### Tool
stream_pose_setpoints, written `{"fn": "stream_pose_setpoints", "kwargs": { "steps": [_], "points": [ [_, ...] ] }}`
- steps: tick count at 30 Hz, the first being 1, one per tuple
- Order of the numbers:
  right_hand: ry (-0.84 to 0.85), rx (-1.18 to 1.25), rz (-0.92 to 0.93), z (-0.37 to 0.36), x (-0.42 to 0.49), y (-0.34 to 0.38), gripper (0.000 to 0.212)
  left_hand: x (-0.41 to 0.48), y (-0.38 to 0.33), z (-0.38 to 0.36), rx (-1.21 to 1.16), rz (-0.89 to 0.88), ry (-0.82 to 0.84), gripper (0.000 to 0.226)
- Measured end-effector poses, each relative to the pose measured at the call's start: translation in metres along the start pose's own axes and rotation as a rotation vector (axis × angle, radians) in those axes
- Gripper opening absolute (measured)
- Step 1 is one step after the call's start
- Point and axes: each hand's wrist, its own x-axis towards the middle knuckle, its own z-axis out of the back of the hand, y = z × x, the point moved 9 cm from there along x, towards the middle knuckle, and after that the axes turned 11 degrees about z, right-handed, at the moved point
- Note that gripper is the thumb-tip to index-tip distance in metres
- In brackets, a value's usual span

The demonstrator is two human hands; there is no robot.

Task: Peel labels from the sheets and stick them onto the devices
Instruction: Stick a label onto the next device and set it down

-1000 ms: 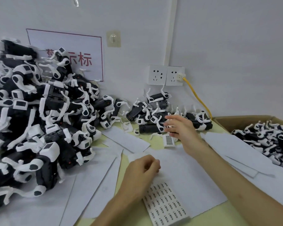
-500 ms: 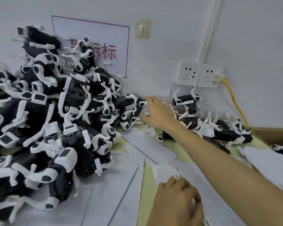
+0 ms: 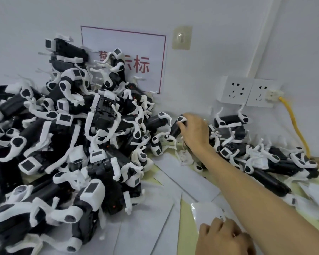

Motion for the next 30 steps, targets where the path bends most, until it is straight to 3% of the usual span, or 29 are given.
{"fn": "stream_pose_setpoints", "kwargs": {
  "steps": [2,4,7,11,14,16,21,25,27,30],
  "points": [
    [-0.071,0.042,-0.005,0.017,-0.001,-0.003,0.023,-0.002,0.005,-0.005,-0.063,0.022,0.173,0.022],
    [-0.164,0.084,0.021,0.036,-0.007,-0.004,0.034,-0.006,0.003,-0.002,-0.109,0.024,0.209,0.020],
    [-0.295,0.132,0.012,0.068,-0.023,-0.008,0.044,-0.004,0.002,0.017,-0.367,0.019,0.113,0.020],
    [-0.440,0.392,-0.220,0.108,-0.043,-0.035,0.048,-0.003,0.009,0.007,-0.520,0.086,0.257,0.023],
    [-0.534,0.697,-0.408,0.131,-0.071,-0.054,0.038,-0.004,0.024,0.013,-0.812,0.268,0.275,0.013],
    [-0.500,0.785,-0.436,0.141,-0.097,-0.054,0.035,-0.002,0.035,0.014,-0.993,0.388,0.267,0.013],
    [-0.353,0.914,-0.366,0.152,-0.175,-0.020,0.038,0.007,0.046,0.027,-1.451,0.556,0.282,0.040],
    [-0.364,0.871,-0.240,0.168,-0.226,0.011,0.037,0.006,0.045,0.037,-1.572,0.531,0.344,0.068],
    [-0.359,0.751,-0.141,0.175,-0.237,0.022,0.050,0.004,0.046,0.033,-1.597,0.553,0.366,0.088],
    [-0.300,0.629,-0.003,0.176,-0.241,0.032,0.070,0.007,0.053,0.039,-1.760,0.568,0.262,0.092]
  ]
}}
